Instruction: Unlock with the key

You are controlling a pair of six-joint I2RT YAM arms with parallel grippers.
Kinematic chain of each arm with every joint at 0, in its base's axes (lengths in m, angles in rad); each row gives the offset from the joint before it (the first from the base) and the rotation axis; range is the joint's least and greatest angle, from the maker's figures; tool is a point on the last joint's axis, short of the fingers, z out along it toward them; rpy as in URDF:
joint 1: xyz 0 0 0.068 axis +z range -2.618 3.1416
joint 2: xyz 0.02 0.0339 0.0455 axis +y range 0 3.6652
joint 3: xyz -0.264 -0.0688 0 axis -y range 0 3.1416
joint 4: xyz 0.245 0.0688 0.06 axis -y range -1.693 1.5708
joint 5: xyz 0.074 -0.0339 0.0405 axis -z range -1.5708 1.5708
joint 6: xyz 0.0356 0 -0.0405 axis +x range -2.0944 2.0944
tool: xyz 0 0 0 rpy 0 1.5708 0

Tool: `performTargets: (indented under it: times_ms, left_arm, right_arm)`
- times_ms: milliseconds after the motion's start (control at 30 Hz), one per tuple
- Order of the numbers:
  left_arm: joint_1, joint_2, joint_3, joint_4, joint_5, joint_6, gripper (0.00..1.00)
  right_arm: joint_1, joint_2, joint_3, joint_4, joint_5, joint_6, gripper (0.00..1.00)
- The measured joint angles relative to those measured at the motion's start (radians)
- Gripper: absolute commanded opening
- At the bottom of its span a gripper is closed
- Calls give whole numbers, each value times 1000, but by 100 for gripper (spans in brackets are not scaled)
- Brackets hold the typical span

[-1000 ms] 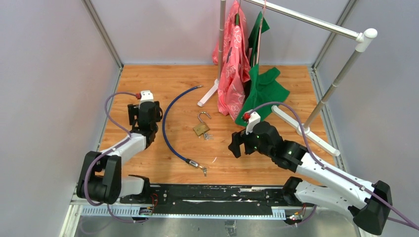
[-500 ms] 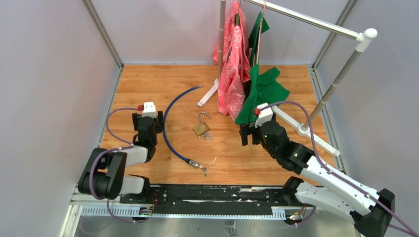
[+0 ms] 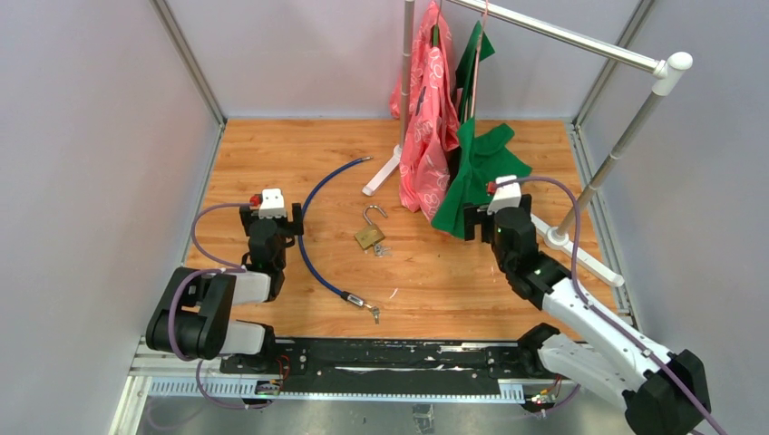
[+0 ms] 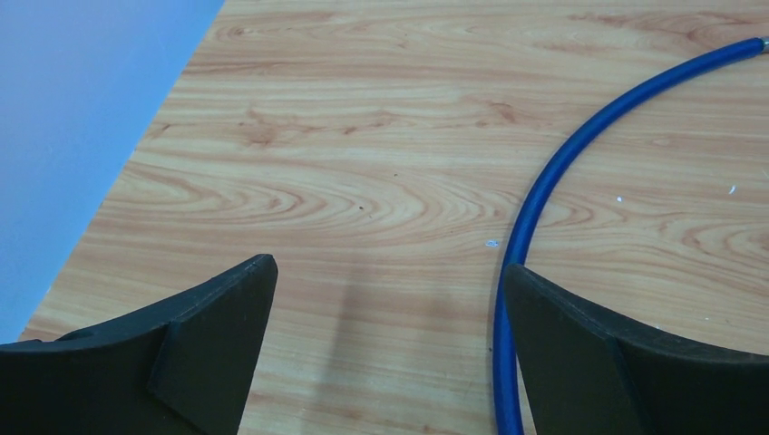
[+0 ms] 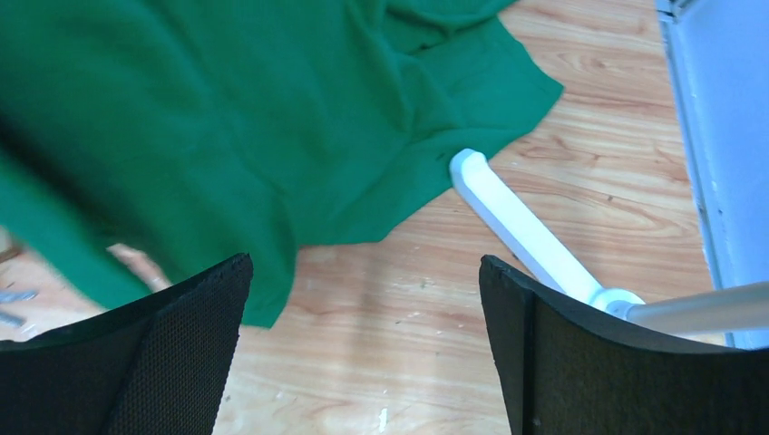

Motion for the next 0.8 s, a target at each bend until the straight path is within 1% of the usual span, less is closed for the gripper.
performTargets:
  times_ms: [33, 67, 100, 200, 300, 400, 567, 800]
  left_arm:
    - [0, 0, 0, 3, 3, 0, 100]
    - [0, 0, 0, 5, 5, 0, 100]
    - [0, 0, 0, 6, 6, 0, 100]
    - [0, 0, 0, 7, 9, 0, 100]
    - [0, 0, 0, 9, 10, 0, 100]
    - [0, 0, 0, 10, 10, 0, 100]
    - [0, 0, 0, 10, 11, 0, 100]
    - [0, 0, 0, 10, 12, 0, 100]
  right_arm:
    - [-28, 16, 0, 14, 3, 0, 91]
    - [-45, 29, 0, 20, 7, 0, 91]
    - [-66, 45, 0, 24, 12, 9, 97]
    - [-135, 102, 11, 23, 11, 34, 99]
    - [-217, 173, 57, -9, -7, 71, 99]
    - [-266, 186, 59, 6, -29, 76, 99]
    - [-332, 194, 5, 92, -76, 47, 99]
    - [-396, 283, -113, 278, -159, -38, 99]
